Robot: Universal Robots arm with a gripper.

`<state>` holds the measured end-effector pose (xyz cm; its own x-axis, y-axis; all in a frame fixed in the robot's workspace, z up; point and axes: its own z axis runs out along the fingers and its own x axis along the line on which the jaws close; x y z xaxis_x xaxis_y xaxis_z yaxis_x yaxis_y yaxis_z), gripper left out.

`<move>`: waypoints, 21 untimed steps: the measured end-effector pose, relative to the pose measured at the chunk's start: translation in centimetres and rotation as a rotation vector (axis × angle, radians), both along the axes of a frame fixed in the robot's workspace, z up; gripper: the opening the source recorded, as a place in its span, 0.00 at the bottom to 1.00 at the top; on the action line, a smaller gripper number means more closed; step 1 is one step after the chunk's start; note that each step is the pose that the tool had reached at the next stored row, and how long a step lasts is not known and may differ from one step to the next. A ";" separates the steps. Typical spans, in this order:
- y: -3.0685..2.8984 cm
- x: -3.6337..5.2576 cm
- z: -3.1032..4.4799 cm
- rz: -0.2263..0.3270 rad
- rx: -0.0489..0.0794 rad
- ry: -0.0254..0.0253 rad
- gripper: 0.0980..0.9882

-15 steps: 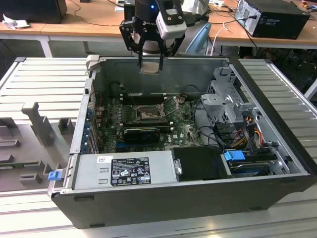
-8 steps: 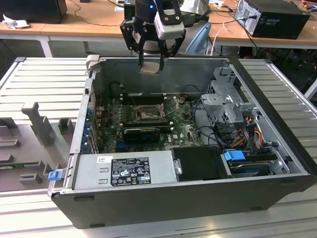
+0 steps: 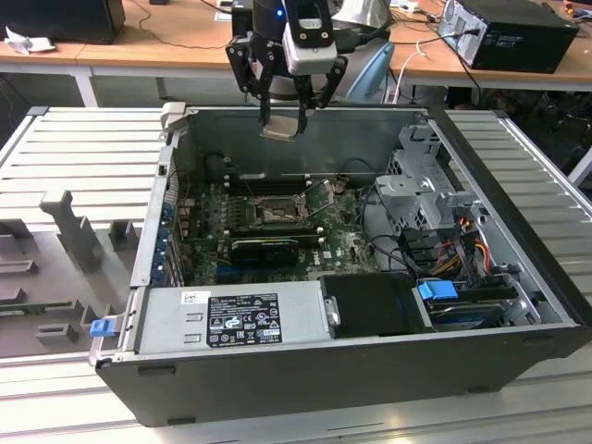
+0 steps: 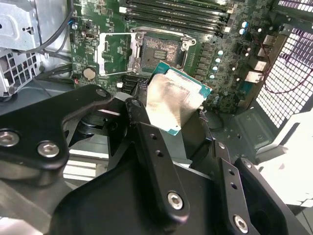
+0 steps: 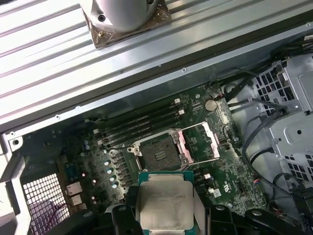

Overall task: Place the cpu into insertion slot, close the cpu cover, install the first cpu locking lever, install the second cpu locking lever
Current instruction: 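Place the cpu into insertion slot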

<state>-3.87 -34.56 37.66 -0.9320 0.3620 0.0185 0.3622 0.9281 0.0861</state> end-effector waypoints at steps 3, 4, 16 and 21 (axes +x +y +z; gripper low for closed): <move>0.00 -0.01 -0.01 -0.013 0.000 0.0000 0.48; 0.00 -0.01 -0.01 -0.021 0.000 0.0000 0.48; 0.00 -0.01 -0.03 -0.107 0.000 0.0000 0.48; 0.00 -0.01 -0.05 -0.139 0.000 0.0000 0.48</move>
<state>-3.87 -34.56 37.62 -0.8729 0.4875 0.0185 0.4872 0.8690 0.0861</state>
